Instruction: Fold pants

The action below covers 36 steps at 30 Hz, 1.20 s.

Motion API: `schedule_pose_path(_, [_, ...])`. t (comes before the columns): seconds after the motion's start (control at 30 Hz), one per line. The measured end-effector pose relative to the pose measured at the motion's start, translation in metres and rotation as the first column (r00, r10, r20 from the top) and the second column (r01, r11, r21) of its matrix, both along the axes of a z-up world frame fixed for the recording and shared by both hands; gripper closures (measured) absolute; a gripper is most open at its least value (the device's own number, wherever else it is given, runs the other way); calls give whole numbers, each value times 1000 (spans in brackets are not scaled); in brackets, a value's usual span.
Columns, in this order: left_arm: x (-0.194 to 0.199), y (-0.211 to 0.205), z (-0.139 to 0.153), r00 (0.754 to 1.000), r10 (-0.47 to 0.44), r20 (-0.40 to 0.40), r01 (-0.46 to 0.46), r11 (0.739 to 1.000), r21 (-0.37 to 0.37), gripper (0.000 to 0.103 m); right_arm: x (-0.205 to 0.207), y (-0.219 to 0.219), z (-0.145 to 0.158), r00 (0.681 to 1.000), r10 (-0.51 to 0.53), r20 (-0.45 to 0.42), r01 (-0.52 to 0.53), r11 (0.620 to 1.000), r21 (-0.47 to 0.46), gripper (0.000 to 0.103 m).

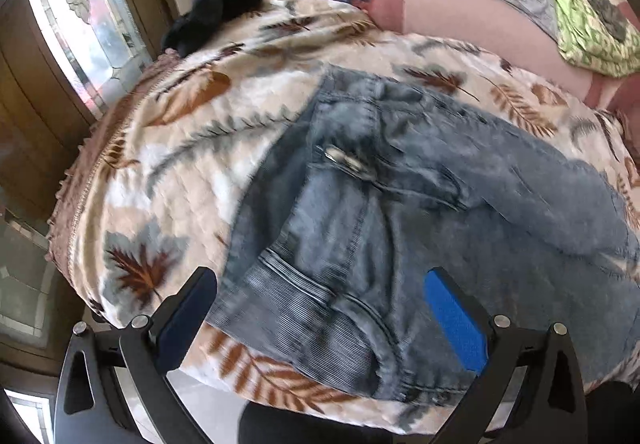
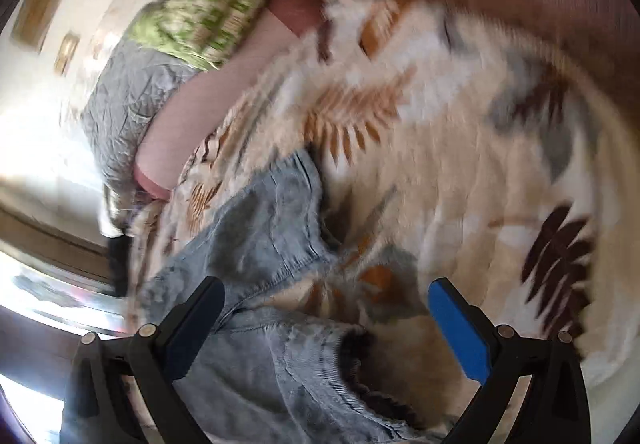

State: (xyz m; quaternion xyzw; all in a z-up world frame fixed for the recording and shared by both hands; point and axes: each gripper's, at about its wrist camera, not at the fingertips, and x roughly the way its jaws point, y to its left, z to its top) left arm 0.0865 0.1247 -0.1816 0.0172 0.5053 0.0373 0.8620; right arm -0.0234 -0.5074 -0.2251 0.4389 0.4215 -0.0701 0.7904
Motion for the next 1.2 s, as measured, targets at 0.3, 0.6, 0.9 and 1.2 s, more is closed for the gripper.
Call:
schedule_pose_path(0.3, [-21, -42, 14, 997, -72, 13, 72, 997, -3, 0, 21, 31, -55, 988, 139, -72, -124, 976, 178, 50])
schedule_pose_path(0.6, [-31, -53, 11, 994, -105, 12, 105, 994, -17, 0, -2, 48, 33, 983, 85, 165, -32, 954, -297, 75])
schedule_pose_path(0.9, [-10, -18, 3, 1000, -11, 8, 11, 1000, -15, 0, 1, 35, 15, 992, 51, 115, -36, 991, -127, 45])
schedule_pose_path(1.2, [37, 24, 8, 997, 66, 50, -69, 995, 75, 0, 64, 70, -42, 980, 168, -105, -178, 979, -96, 49])
